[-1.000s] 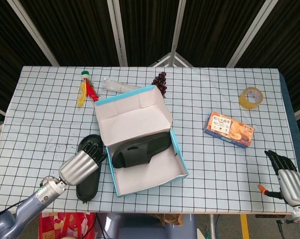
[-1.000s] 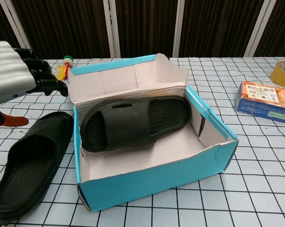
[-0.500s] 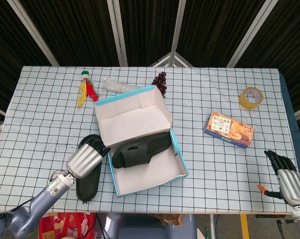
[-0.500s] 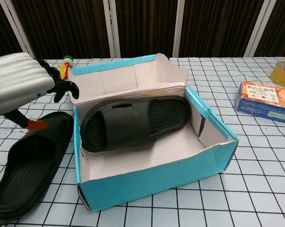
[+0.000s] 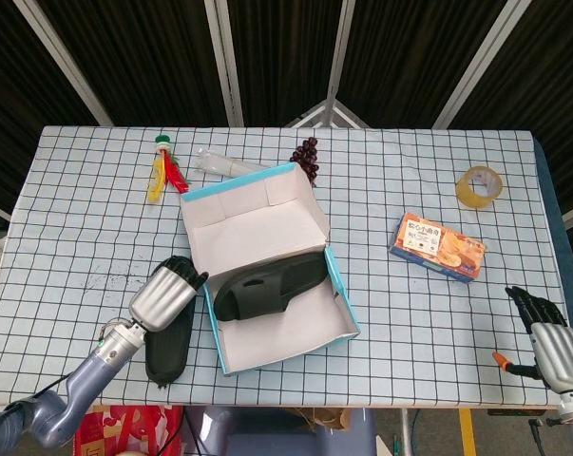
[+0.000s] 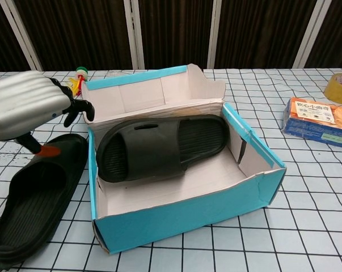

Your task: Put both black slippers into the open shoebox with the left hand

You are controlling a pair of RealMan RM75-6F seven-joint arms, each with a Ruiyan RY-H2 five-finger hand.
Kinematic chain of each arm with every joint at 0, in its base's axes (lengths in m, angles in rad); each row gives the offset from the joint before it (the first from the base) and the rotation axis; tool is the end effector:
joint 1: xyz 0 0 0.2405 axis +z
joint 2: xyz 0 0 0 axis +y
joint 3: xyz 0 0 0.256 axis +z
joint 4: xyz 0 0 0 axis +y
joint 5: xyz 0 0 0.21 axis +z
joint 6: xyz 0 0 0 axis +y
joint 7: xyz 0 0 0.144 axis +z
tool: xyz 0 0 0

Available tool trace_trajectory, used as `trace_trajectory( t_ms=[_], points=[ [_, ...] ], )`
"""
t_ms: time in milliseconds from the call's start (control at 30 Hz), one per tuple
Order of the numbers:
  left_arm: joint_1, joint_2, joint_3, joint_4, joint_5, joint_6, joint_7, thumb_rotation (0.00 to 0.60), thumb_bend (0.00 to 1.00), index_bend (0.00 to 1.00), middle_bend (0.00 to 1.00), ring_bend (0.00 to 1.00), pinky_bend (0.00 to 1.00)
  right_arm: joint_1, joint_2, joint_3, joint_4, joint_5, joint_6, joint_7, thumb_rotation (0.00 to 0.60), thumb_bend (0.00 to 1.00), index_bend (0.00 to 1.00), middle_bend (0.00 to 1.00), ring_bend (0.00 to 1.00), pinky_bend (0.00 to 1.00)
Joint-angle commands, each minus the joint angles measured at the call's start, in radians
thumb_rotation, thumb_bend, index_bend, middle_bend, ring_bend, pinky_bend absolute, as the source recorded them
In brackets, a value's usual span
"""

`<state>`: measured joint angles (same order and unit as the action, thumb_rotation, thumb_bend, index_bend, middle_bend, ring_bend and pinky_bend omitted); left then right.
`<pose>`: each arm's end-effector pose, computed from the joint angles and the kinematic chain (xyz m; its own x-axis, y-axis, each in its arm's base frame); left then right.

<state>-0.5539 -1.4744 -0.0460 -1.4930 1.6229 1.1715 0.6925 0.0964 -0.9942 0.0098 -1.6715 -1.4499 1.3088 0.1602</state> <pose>-0.1736 0.2773 0.0083 0.7762 -0.2037 0.5966 0.4095 -0.5566 -0.7228 -0.3270 -0.1728 0.1691 0.2903 -0.1984 0.9361 -0.9489 0.0666 0.3084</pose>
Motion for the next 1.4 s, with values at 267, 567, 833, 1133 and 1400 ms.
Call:
trace_trajectory(
  t_ms=[267, 567, 833, 1133, 1400],
  points=[
    [-0.007, -0.033, -0.018, 0.055, -0.046, -0.016, -0.015, 0.600, 0.17, 0.33, 0.50, 0.39, 0.40, 0.001, 0.000, 0.000, 0.000, 0.002, -0.002, 0.001, 0.600, 0.22, 0.01, 0.07, 0.10, 0.07],
    [-0.038, -0.072, -0.035, 0.126, -0.024, 0.001, -0.037, 0.600, 0.17, 0.25, 0.42, 0.37, 0.40, 0.005, -0.001, 0.001, 0.001, 0.009, -0.012, -0.004, 0.600, 0.22, 0.01, 0.07, 0.10, 0.07],
    [-0.073, -0.094, -0.039, 0.185, 0.036, 0.034, -0.049, 0.600, 0.17, 0.20, 0.36, 0.32, 0.37, 0.004, 0.000, 0.001, -0.001, 0.010, -0.011, -0.003, 0.600, 0.22, 0.01, 0.07, 0.10, 0.07],
    [-0.085, -0.105, -0.040, 0.193, 0.016, 0.008, -0.012, 0.600, 0.17, 0.20, 0.36, 0.32, 0.36, 0.003, 0.004, 0.000, 0.000, 0.009, -0.012, 0.006, 0.600, 0.22, 0.01, 0.07, 0.10, 0.07],
    [-0.105, -0.120, -0.047, 0.217, 0.021, 0.008, -0.004, 0.600, 0.16, 0.20, 0.36, 0.31, 0.36, 0.004, 0.004, -0.002, -0.003, 0.009, -0.017, 0.002, 0.600, 0.22, 0.01, 0.07, 0.10, 0.07]
  ],
)
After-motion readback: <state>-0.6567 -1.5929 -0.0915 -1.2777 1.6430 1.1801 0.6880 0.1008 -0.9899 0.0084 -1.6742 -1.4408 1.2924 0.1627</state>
